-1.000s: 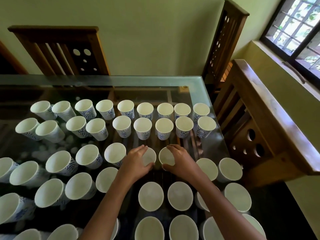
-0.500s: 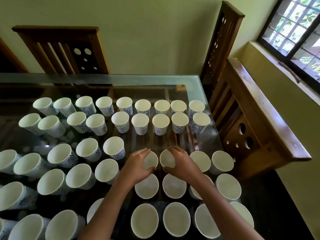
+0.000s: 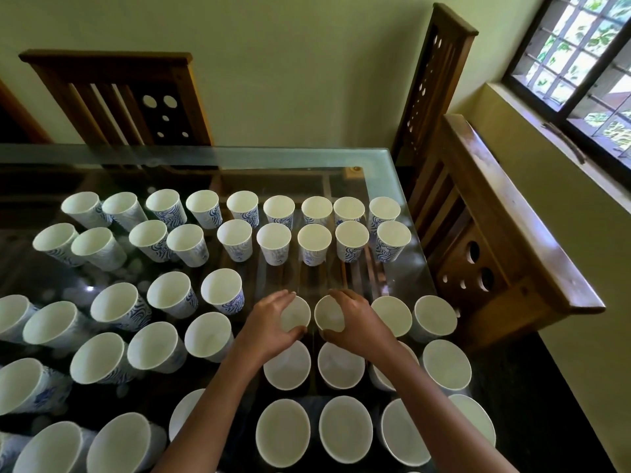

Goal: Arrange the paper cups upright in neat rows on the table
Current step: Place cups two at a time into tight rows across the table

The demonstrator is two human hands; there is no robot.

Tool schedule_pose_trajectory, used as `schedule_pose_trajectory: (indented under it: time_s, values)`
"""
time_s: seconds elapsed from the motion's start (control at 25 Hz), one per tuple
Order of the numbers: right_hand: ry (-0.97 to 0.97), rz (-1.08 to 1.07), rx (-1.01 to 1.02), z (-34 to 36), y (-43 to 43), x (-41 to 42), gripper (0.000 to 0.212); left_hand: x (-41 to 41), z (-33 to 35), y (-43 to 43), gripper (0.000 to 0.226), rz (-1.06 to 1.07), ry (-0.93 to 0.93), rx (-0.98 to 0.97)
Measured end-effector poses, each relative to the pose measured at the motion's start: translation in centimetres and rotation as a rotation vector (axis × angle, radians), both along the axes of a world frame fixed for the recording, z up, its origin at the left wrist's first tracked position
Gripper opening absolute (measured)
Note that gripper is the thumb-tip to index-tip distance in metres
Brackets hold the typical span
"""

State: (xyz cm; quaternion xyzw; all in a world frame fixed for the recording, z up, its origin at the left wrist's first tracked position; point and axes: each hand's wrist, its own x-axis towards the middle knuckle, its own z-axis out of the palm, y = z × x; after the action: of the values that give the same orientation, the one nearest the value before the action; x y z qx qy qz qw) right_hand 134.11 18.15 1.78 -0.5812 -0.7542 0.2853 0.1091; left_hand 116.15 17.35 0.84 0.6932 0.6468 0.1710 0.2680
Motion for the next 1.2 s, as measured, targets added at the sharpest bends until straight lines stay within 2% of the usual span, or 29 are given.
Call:
schedule_pose_trajectory:
  time_s: [0.44,0.6,0.76,0.96,1.2]
  values:
    - [0.024,-0.013,-0.006,0.0,0.3,0.2,0.079,0.1,0.2,0.2,0.068,0.003,0.011,0.007]
    - [0.013,0.014,0.028,0.2,1.9,0.0,0.07,-0.2,0.8,1.3,0.066,0.003,0.002,0.034]
    - [0.059,0.025,0.042,1.1,6.0,-1.3,0.057,-1.1,2.1,5.0,0.061,0.033,0.008,0.081]
    - [0.017,0.011,0.105,1.5,11.4,-3.4,0.063,-2.1,2.7,10.6,0.059,0.135,0.039,0.135]
    - [-0.101,0.042,0.134,0.1,14.8,-4.5,0.066,-2.9,1.1,14.3,0.066,0.076,0.141,0.082]
